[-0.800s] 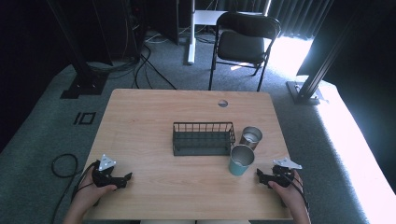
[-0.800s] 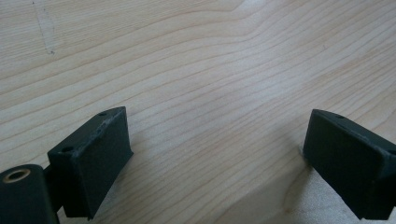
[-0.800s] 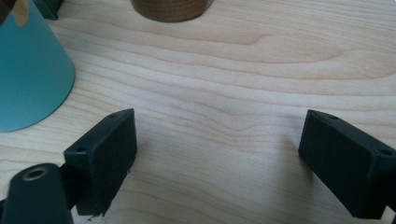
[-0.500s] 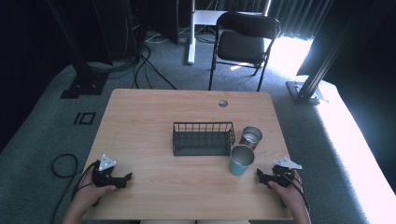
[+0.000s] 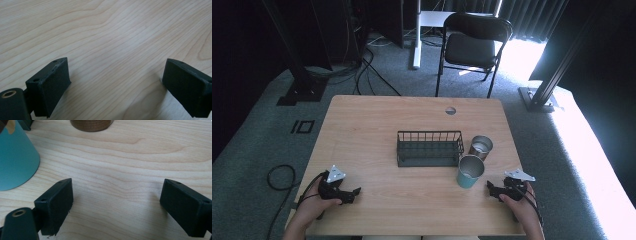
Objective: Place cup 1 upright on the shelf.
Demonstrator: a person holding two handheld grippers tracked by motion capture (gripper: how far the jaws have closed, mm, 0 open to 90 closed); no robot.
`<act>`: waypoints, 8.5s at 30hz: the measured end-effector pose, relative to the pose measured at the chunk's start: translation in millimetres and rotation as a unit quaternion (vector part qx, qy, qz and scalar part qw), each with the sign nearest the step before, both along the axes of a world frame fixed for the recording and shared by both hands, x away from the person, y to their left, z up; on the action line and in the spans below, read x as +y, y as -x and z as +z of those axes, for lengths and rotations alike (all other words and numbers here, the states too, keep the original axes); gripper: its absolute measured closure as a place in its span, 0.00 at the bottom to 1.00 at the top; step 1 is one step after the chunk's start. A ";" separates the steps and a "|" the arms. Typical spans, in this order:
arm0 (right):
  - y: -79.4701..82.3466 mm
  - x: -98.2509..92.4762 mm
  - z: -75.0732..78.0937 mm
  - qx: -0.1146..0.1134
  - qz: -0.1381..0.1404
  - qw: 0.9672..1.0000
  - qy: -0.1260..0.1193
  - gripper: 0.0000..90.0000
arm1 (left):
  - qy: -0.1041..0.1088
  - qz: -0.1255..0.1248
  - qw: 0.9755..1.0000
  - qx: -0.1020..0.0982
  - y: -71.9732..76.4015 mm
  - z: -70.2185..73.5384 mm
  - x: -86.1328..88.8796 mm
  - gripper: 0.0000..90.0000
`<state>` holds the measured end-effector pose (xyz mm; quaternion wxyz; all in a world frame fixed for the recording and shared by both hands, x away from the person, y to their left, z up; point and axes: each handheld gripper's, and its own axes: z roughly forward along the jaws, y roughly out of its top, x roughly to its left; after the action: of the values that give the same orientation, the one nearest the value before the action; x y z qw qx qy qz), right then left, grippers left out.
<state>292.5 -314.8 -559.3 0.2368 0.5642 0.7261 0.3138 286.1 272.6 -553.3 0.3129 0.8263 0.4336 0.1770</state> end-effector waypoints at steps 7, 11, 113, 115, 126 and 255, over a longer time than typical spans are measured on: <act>0.0 0.0 0.0 0.000 0.000 1.000 0.000 0.12 | -0.004 -0.005 1.000 0.001 -4.7 0.7 -12.1 0.09; 0.0 0.0 0.0 0.000 0.000 1.000 0.000 0.12 | -0.006 -0.024 1.000 -0.006 -6.2 1.7 -23.9 0.09; 0.0 -0.1 0.0 0.000 0.000 1.000 0.000 0.12 | 0.117 -0.300 0.945 -0.064 -37.1 33.9 -273.7 0.09; 0.0 0.0 0.0 0.000 0.000 1.000 -0.001 0.12 | 0.116 -0.303 0.943 -0.068 -37.4 34.5 -277.0 0.09; 0.0 -0.1 -0.1 0.000 0.000 1.000 0.000 0.12 | 0.117 -0.307 0.941 -0.082 -45.5 39.1 -297.4 0.09; -0.1 0.0 0.0 0.000 0.000 1.000 -0.001 0.12 | 0.177 -0.152 0.952 -0.198 -115.1 145.0 -191.1 0.16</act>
<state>292.5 -314.8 -559.3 0.2366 0.5644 0.7257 0.3145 401.2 81.5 -408.3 0.5568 0.7621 0.2568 0.2076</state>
